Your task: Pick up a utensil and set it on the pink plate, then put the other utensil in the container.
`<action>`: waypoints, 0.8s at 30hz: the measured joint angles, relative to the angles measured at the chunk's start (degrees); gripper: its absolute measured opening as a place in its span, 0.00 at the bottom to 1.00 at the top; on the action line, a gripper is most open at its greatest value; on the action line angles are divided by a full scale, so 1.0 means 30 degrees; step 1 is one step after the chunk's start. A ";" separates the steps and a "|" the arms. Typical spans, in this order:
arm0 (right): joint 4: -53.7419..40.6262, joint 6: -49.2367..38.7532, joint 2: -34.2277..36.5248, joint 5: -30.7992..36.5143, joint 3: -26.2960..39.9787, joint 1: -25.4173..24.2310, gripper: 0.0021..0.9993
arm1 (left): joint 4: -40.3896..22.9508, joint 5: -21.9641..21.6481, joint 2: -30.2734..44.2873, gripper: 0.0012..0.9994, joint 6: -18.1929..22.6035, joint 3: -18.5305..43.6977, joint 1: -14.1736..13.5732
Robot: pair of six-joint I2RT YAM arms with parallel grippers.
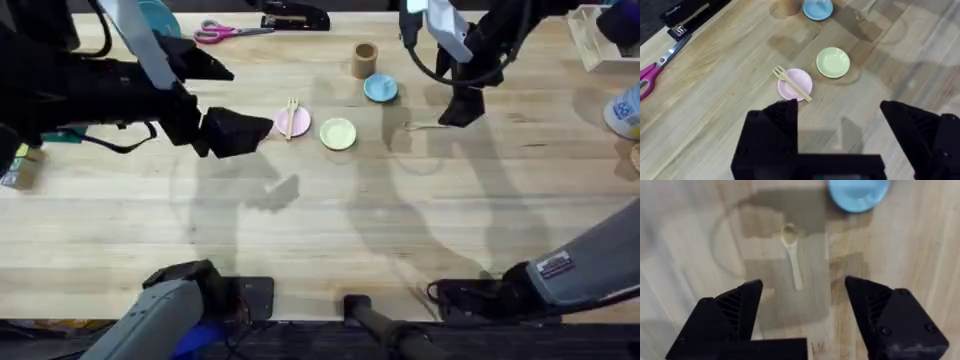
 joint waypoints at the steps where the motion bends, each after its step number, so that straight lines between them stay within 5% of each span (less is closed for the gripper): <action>1: -0.0117 -0.0272 0.0000 0.0000 0.0000 -0.0019 0.99 | 0.0007 0.0003 0.0000 1.00 0.0000 0.0000 0.0000; 24: -0.1853 -0.4849 0.1533 -0.0415 0.0200 0.0104 1.00 | 0.0002 -0.0005 0.0000 1.00 0.0000 0.0000 0.0000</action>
